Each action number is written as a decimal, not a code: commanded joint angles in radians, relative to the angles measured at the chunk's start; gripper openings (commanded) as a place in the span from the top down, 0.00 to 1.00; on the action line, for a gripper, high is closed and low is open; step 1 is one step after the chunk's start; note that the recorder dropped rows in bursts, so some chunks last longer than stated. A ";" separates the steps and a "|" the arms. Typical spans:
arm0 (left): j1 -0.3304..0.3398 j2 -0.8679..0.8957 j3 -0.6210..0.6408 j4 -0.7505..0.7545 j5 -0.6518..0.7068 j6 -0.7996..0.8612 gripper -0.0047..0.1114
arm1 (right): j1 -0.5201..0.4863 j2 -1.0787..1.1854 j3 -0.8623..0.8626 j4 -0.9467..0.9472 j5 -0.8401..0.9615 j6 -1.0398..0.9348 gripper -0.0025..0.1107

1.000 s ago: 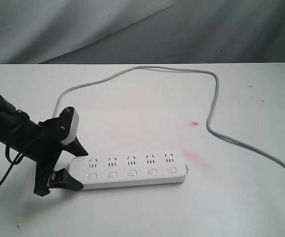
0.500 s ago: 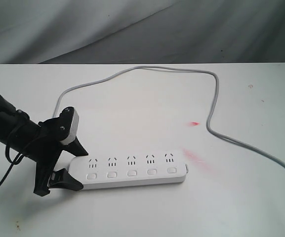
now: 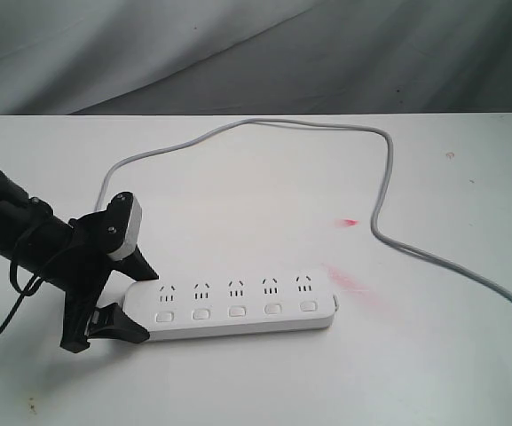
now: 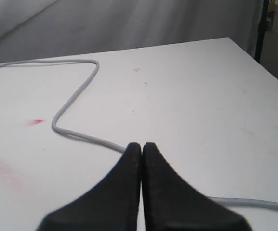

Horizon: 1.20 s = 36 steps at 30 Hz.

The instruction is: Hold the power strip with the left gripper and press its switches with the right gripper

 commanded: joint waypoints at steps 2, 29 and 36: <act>-0.003 -0.001 -0.005 -0.002 0.001 0.005 0.59 | -0.010 -0.005 0.014 -0.011 -0.045 -0.048 0.98; -0.003 -0.001 -0.005 -0.002 0.001 0.005 0.59 | -0.008 -0.005 0.014 -0.011 -0.048 -0.053 0.98; -0.003 -0.001 -0.005 -0.002 0.001 0.005 0.59 | -0.008 -0.005 0.014 -0.011 -0.048 -0.053 0.98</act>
